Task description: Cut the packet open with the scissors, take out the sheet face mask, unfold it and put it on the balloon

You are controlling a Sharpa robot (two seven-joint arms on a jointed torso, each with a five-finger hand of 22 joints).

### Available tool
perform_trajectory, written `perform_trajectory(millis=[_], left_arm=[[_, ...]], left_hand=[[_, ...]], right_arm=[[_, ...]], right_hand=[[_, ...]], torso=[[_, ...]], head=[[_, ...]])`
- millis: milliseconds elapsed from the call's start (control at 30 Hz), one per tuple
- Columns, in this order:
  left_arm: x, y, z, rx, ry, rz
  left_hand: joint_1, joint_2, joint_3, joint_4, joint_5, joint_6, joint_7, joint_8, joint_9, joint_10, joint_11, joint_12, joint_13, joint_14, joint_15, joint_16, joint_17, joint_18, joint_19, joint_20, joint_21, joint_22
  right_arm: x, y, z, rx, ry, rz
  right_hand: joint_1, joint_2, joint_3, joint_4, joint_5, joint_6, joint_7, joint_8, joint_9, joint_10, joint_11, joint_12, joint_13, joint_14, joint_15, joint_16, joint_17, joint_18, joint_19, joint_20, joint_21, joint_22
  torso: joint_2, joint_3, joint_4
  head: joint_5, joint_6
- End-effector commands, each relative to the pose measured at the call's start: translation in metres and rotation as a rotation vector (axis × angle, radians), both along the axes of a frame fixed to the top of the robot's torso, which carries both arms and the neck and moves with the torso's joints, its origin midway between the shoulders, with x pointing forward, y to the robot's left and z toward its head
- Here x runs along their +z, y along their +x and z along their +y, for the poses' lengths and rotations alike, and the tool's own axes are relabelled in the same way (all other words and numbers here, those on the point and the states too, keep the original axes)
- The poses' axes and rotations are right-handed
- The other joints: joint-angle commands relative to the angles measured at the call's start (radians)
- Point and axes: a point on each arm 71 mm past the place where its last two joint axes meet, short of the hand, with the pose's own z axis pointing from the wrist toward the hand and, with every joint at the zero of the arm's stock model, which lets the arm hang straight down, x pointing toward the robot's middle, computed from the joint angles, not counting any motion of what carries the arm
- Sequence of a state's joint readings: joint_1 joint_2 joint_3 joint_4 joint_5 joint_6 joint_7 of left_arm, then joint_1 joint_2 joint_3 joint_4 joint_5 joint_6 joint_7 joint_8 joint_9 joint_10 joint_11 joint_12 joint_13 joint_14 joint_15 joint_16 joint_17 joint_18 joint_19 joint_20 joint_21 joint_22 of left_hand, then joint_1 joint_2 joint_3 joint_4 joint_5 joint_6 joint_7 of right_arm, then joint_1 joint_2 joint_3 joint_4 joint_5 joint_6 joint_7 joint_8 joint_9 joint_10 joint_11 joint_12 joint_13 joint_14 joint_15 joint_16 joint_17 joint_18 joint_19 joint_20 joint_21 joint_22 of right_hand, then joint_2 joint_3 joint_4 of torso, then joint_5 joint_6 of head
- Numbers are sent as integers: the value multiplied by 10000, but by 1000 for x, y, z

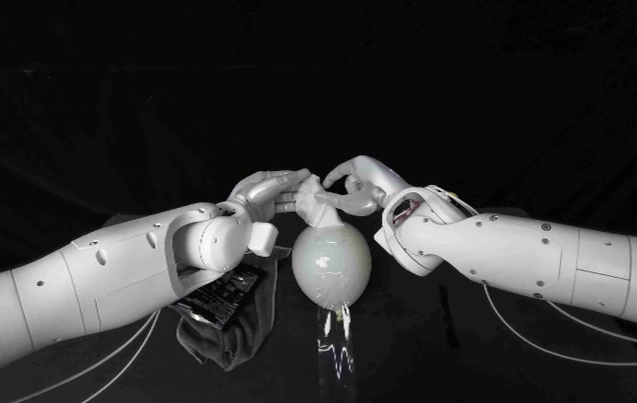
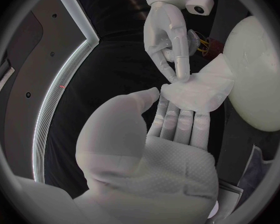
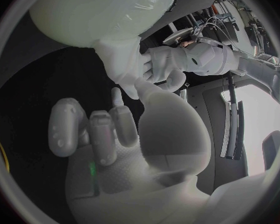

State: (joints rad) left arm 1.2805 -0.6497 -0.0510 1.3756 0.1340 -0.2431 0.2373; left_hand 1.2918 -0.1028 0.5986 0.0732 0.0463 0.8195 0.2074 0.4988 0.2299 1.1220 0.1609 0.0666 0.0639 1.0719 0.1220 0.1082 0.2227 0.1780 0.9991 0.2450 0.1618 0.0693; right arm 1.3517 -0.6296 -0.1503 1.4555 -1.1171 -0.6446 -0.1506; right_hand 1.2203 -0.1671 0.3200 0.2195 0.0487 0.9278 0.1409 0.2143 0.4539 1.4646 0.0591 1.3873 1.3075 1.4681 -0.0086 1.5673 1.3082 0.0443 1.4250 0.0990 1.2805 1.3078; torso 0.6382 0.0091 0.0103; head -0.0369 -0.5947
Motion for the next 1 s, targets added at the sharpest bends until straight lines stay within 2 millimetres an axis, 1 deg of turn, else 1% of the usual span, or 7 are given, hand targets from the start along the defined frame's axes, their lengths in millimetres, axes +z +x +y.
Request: perform_trajectory(millis=[33,100,233,400,700,900,1000], left_arm=[[2,-1,-3,-249,-146,-78],[2,-1,-3,-255,-137,-87],[2,-1,-3,-265,-93,-128],[2,-1,-2,-268,-33,-170],[2,-1,-2,-350,-18,-188],[2,-1,-2,-399,-16,-187],[2,-2,-3,-420,-14,-189]], left_hand=[[-12,-64,-65,-3,32,-69,25,-35,-7,-69,-18,-23,10,-7,25,-14,7,83,86,-13,-24,-14],[-12,-73,-74,2,33,-70,28,-43,-10,-76,-15,-22,10,-12,27,-16,8,83,92,-15,-25,-15],[-20,-101,-103,16,32,-77,39,-64,-19,-86,-10,-19,12,-17,30,-18,13,80,98,-15,-31,-18],[84,-275,-184,-59,32,-109,69,-151,-51,-128,5,-10,15,-29,37,-24,32,76,102,-16,-67,-29],[114,-246,-213,-11,34,18,55,-147,-48,-56,-11,34,30,1,28,-7,59,77,114,-12,-94,-32],[141,-234,-215,-5,34,68,38,-144,-45,-26,-26,45,32,20,17,5,71,79,127,-15,-99,-31],[180,-211,-207,-5,35,116,21,-142,-44,16,-44,59,36,28,7,10,82,79,137,-19,-106,-30]], right_arm=[[-1,0,2,191,-47,179],[-1,-1,3,213,46,148],[1,-1,1,198,428,39],[3,-3,-3,228,789,-181],[6,-4,-6,297,1092,-556],[7,-3,-7,332,1127,-676],[7,-3,-5,446,1131,-718]], right_hand=[[209,53,-49,41,-5,157,-33,49,20,197,-11,85,1662,1027,19,35,2626,161,55,17,83,1823],[300,150,-68,95,-6,258,-57,69,23,233,-38,149,1693,1027,0,35,2626,153,80,2,129,1837],[298,212,-170,245,-7,273,-62,26,-2,264,-50,199,1716,1027,-16,35,2626,143,111,-15,181,1851],[323,135,-355,366,-8,198,-46,-67,-42,270,-39,209,1716,1027,-13,35,2626,138,123,-22,196,1855],[514,130,-521,446,-5,88,-3,-194,-91,233,-3,149,1680,1027,14,35,2626,152,86,-11,119,1833],[918,294,-526,393,-4,111,22,-256,-115,226,17,149,1675,1027,34,35,2626,148,93,7,133,1837],[1312,442,-446,260,-5,144,37,-303,-137,224,25,155,1675,1027,41,35,2626,152,81,17,114,1832]], torso=[[-2,1,-2],[-1,4,2],[-2,5,-1],[-1,7,-5],[-4,7,-4],[3,6,-1],[1,1,2]], head=[[-1,2],[-1,0],[3,20],[6,32],[1,48],[-10,48],[-11,42]])
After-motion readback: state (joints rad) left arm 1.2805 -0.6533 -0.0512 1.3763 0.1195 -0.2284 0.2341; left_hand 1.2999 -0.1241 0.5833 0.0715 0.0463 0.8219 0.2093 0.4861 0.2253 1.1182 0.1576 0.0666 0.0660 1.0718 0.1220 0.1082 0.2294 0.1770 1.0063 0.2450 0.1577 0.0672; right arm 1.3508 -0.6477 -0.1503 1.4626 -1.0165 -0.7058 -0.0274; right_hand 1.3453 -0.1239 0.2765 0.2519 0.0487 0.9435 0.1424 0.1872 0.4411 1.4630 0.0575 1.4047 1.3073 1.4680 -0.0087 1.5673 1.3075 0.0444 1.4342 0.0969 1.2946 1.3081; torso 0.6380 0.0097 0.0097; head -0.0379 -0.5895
